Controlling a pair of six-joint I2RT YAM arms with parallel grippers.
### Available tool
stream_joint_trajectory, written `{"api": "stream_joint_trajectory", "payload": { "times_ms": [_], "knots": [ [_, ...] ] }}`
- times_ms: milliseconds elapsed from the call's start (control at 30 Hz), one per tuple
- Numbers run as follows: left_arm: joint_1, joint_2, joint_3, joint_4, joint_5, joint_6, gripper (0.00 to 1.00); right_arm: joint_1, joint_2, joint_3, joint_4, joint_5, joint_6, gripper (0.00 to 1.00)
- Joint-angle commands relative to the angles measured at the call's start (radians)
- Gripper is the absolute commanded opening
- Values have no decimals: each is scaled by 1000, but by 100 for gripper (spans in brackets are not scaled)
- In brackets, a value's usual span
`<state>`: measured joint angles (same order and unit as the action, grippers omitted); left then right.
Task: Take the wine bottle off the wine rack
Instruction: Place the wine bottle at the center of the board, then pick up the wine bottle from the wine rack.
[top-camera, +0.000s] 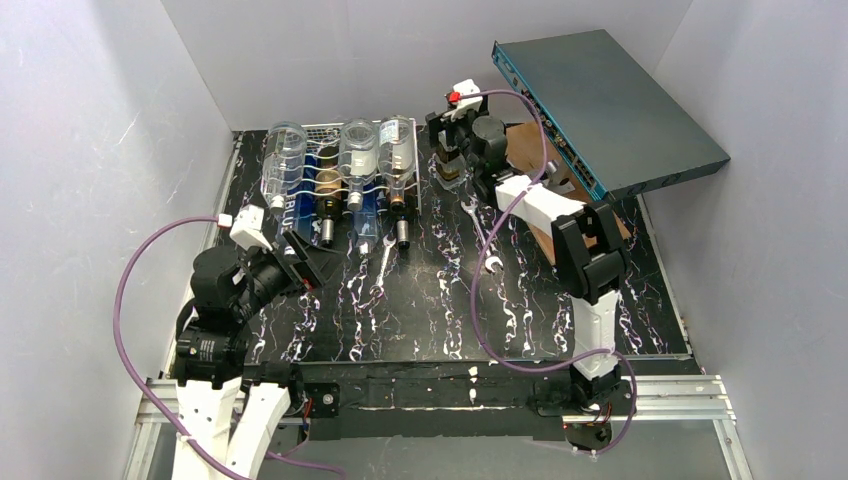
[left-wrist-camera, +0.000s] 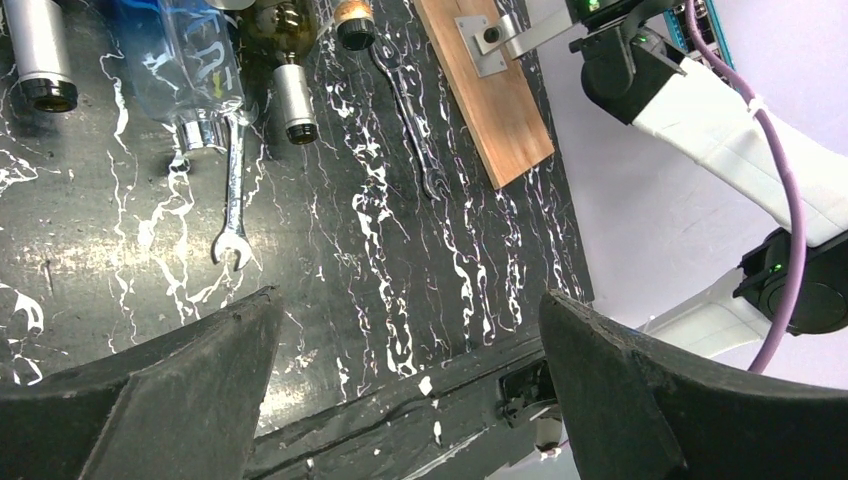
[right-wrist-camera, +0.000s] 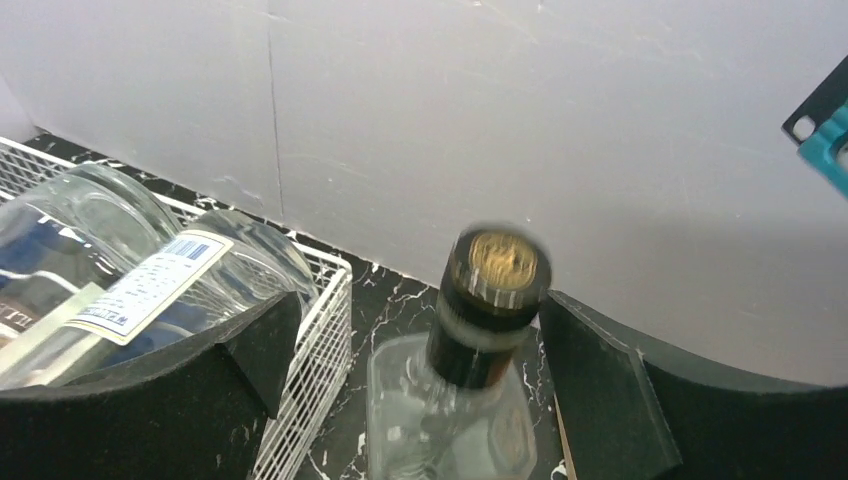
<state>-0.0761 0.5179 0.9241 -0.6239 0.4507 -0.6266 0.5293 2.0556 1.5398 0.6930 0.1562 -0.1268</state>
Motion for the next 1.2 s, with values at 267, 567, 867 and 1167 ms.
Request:
{"api": "stream_joint_trajectory", "payload": {
  "times_ms": [267,567,867,1167],
  "knots": [
    [-4,5,30,-33,71,-29,98,-3,-234,4,-368,-140,-42,98],
    [-4,70,93,-87,75,-47,98,-3,-454,-14,-682,-218,-148,98],
    [-4,209,283,-314,-115,97,98,-6,-704,-68,-1110,-510,-350,99],
    [-4,363,411,-416,-351,262,98,-94,-929,-197,-1426,-739,-511,98]
  ]
}}
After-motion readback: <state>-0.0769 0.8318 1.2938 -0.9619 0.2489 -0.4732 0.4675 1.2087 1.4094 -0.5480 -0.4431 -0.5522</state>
